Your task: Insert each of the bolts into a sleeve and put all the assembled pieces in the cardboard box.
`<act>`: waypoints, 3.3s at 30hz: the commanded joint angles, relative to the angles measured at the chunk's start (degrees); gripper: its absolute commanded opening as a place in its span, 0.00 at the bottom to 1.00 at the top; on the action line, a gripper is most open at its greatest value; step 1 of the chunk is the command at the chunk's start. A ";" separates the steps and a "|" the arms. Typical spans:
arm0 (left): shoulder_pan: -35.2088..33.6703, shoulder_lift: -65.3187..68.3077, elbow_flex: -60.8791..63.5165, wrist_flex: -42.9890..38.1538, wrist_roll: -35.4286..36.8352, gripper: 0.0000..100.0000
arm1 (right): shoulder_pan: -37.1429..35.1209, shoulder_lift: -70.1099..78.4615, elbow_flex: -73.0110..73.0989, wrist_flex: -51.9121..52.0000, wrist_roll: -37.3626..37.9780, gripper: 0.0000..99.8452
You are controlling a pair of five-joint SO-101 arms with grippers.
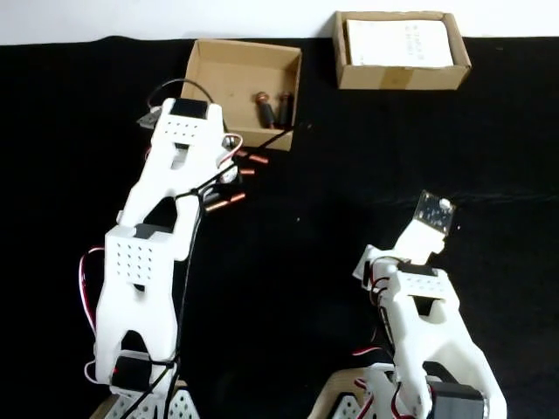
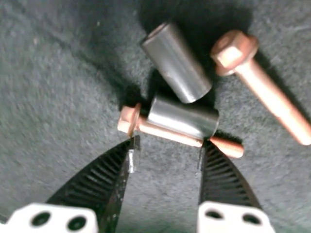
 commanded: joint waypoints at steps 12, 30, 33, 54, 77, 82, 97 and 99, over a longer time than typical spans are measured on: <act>-5.41 5.14 2.42 2.11 -23.91 0.01 | 0.48 -0.22 0.48 -0.84 -0.35 0.01; -5.23 4.88 2.33 2.11 -52.04 0.01 | 0.48 -0.22 0.48 -0.84 -0.35 0.01; -4.09 4.88 2.24 2.11 -58.64 0.01 | 0.48 -0.22 0.48 -0.84 -0.35 0.01; 3.30 -19.38 13.67 2.11 -71.82 0.01 | 0.48 -0.22 0.48 -0.84 -0.35 0.01; 2.95 -44.35 35.03 1.58 -3.08 0.13 | 0.48 -0.48 0.66 -0.48 -0.35 0.01; -0.92 -43.12 34.95 -1.23 4.13 0.13 | 0.48 -0.48 0.66 -0.40 -0.18 0.01; -9.10 -21.14 19.56 -3.16 18.02 0.13 | 0.48 -0.48 0.66 -0.40 -0.09 0.01; -7.78 -19.74 18.24 -3.16 18.46 0.13 | 0.48 -0.48 0.66 -0.40 -0.09 0.01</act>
